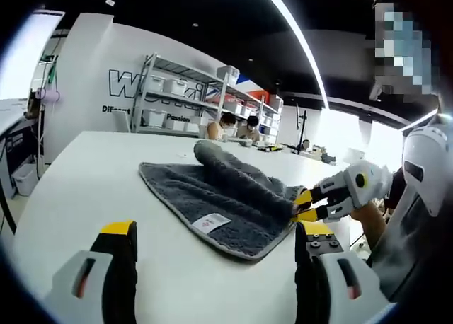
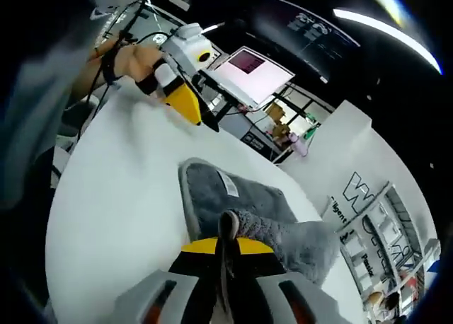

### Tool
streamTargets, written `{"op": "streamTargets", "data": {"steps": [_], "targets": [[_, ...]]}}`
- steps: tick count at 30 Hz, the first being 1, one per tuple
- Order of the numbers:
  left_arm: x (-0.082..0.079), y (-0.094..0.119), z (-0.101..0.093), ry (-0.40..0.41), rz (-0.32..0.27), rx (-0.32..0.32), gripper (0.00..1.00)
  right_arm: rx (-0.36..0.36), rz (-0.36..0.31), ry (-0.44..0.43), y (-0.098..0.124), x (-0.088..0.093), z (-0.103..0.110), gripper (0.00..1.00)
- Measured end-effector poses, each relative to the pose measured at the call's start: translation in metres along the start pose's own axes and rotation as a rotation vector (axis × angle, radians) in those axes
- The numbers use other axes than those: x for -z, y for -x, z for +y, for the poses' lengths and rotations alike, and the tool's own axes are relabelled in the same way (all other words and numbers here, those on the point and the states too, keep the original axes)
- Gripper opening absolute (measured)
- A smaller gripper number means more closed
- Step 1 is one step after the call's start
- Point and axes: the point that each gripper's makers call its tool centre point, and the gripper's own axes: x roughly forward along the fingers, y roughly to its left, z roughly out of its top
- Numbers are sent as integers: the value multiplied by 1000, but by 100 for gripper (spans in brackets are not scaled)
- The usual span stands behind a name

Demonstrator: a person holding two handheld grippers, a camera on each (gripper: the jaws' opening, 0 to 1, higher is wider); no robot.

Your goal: Fold the towel on the table until its edges align and the towel forms a compact rectangular stack.

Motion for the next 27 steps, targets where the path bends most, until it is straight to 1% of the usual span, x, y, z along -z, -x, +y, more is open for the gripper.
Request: {"op": "streamTargets", "data": {"steps": [12,17,22,27], "targets": [[1,-1,-4,-2,5,3,97,-1,6,-1,4,0,1,8],[1,0,-3,-2,6,1,97,3,-4,-17,8,1,-1,8],[1,0,-2,-2,10,-1,97,11,-56,-79,16,-2,-4,10],[1,1,-3,-4,11,-1,97,35,-134,-185,31,-6,-16,15]]}}
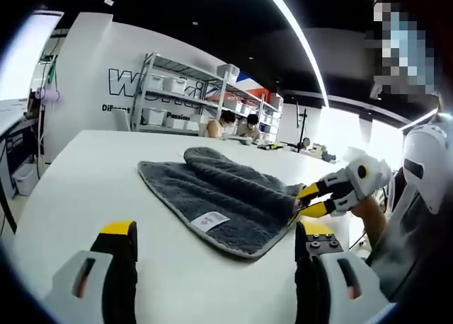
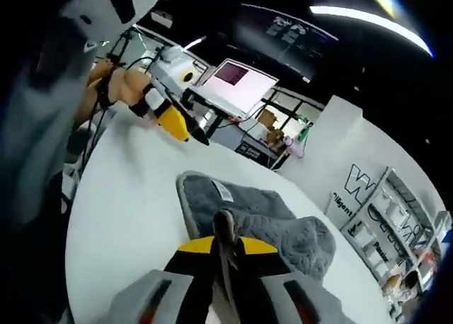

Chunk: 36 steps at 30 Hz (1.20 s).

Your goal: Fold the towel on the table until its edges align and the towel forms a compact rectangular stack.

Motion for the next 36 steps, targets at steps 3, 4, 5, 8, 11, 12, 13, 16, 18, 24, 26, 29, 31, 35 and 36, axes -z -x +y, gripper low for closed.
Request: {"op": "streamTargets", "data": {"steps": [3,4,5,8,11,12,13,16,18,24,26,29,31,35,36], "targets": [[0,0,0,2,1,0,97,44,-58,-66,15,-5,-15,19],[0,0,0,0,1,0,97,63,-75,-93,21,-6,-21,20],[0,0,0,0,2,1,97,80,-91,-119,26,-8,-27,20],[0,0,0,0,2,2,97,143,-144,-207,45,-8,-46,24],[0,0,-1,-1,4,4,97,206,-161,-279,63,-1,-63,31],[0,-1,-1,0,4,4,97,228,-159,-302,69,2,-68,36],[0,-1,-1,0,5,5,97,247,-157,-317,74,5,-73,39],[0,-3,-2,-2,8,8,97,290,-158,-395,90,15,-85,49],[0,-3,-2,-2,8,9,97,314,-141,-449,97,24,-91,55],[1,-6,-3,-3,14,8,97,420,23,-545,121,70,-102,70],[2,-7,-3,-3,19,8,97,423,59,-581,126,81,-99,73],[3,-10,-4,-4,27,11,97,418,114,-646,131,99,-93,78],[3,-11,-5,-7,31,15,97,410,145,-669,132,107,-88,80],[4,-13,-7,-11,39,17,97,366,218,-723,131,121,-76,86],[4,-13,-7,-11,41,16,97,363,218,-726,130,122,-75,88]]}}
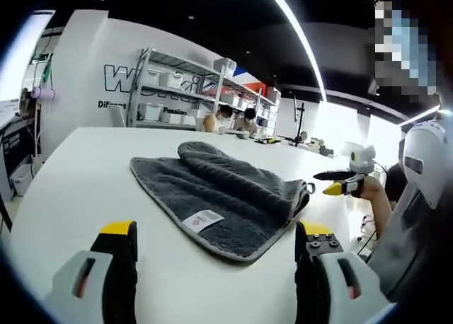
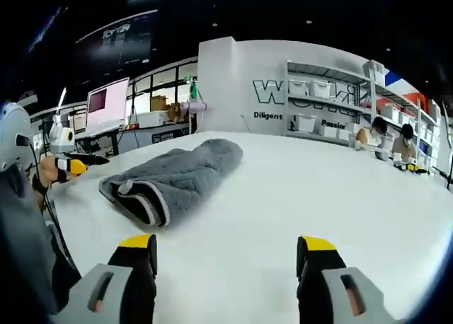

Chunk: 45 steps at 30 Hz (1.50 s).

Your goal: Fold the towel on the table until its edges align and the towel forms a compact rectangular stack.

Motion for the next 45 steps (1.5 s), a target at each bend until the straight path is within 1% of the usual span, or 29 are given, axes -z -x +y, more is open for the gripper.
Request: {"op": "streamTargets", "data": {"steps": [3,11,16,26,36,38,43,45], "targets": [[0,0,0,1,3,-5,97,-18,1,-12,-1,0,4,90],[1,1,2,3,6,-18,97,-58,-51,-36,-2,-12,10,97],[1,0,2,3,11,-17,97,-76,-51,-35,-3,-11,15,99],[2,0,3,5,16,-18,97,-113,-56,-50,-8,-13,22,99],[2,1,4,6,18,-21,97,-177,-48,-30,-23,-15,45,99],[2,2,4,7,17,-21,97,-198,-43,-23,-28,-15,52,99],[3,2,4,8,16,-19,97,-226,-19,-6,-37,-13,64,95],[3,2,4,8,16,-17,97,-231,-19,4,-40,-13,67,91]]}}
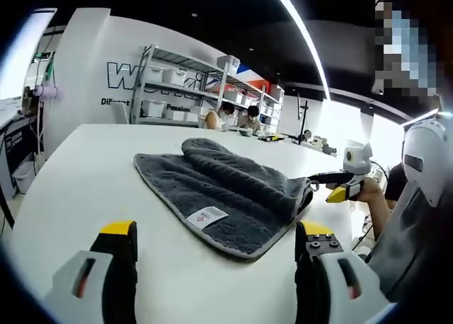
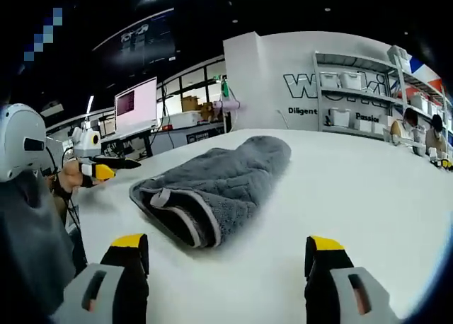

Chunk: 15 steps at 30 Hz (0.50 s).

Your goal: Fold the towel on the table until its edges align and the towel forms a compact rectangular stack.

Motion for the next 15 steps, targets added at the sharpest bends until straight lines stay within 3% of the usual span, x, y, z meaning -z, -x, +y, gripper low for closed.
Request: {"op": "streamTargets", "data": {"steps": [8,15], "targets": [[0,2,3,2,-2,-5,97,9,-17,78,-10,-5,4,71],[1,1,4,5,-3,-6,97,-38,-56,97,-15,-11,13,53]]}}
